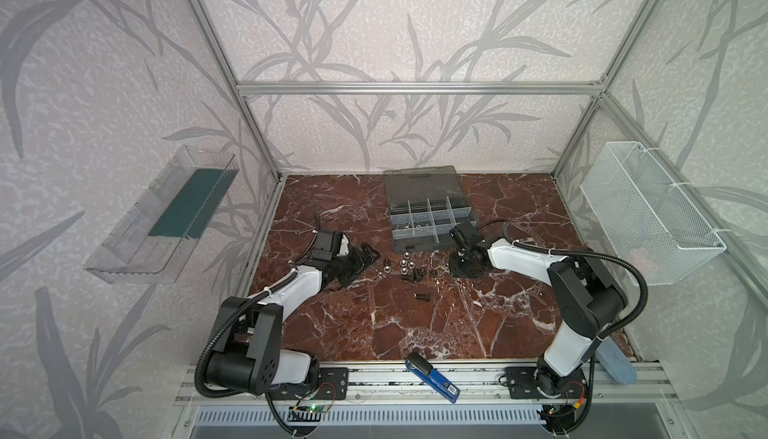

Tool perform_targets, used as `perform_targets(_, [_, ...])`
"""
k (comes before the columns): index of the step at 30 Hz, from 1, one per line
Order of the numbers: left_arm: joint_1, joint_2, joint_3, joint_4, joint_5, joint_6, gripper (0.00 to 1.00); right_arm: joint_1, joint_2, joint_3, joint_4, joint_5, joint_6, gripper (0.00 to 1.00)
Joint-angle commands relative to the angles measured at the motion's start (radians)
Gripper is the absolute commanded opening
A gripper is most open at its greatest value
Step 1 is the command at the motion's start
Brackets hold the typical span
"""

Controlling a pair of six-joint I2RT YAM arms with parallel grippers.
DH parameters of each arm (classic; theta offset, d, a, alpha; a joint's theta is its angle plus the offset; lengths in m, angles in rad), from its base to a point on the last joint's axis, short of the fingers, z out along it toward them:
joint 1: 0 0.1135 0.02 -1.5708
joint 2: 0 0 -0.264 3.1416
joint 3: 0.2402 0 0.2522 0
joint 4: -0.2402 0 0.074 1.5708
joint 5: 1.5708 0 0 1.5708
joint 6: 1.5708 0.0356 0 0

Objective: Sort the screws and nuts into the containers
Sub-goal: 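Lower the right gripper and grasp a silver wing nut, then lift the silver wing nut and carry it over the organizer compartment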

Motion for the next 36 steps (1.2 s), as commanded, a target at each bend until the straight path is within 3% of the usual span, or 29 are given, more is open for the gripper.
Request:
perform_targets(1, [-0.002, 0.012, 0.022, 0.006, 0.005, 0.011, 1.0, 0.009, 0.03, 0.003, -0.039, 0.028, 0.003, 0.29])
perform_targets(11, [-0.002, 0.021, 0.018, 0.015, 0.008, 0.006, 1.0, 0.022, 0.027, -0.002, -0.067, 0.056, -0.008, 0.16])
perform_targets(22, [-0.002, 0.022, 0.017, 0.015, 0.008, 0.004, 1.0, 0.022, 0.04, -0.004, -0.082, 0.066, -0.023, 0.14])
perform_targets(30, [-0.002, 0.021, 0.015, 0.015, 0.004, 0.004, 0.99, 0.022, 0.042, -0.002, -0.082, 0.066, -0.03, 0.0])
perform_targets(36, [-0.002, 0.019, 0.017, 0.014, 0.005, 0.006, 0.99, 0.021, -0.014, 0.04, -0.147, 0.098, -0.08, 0.0])
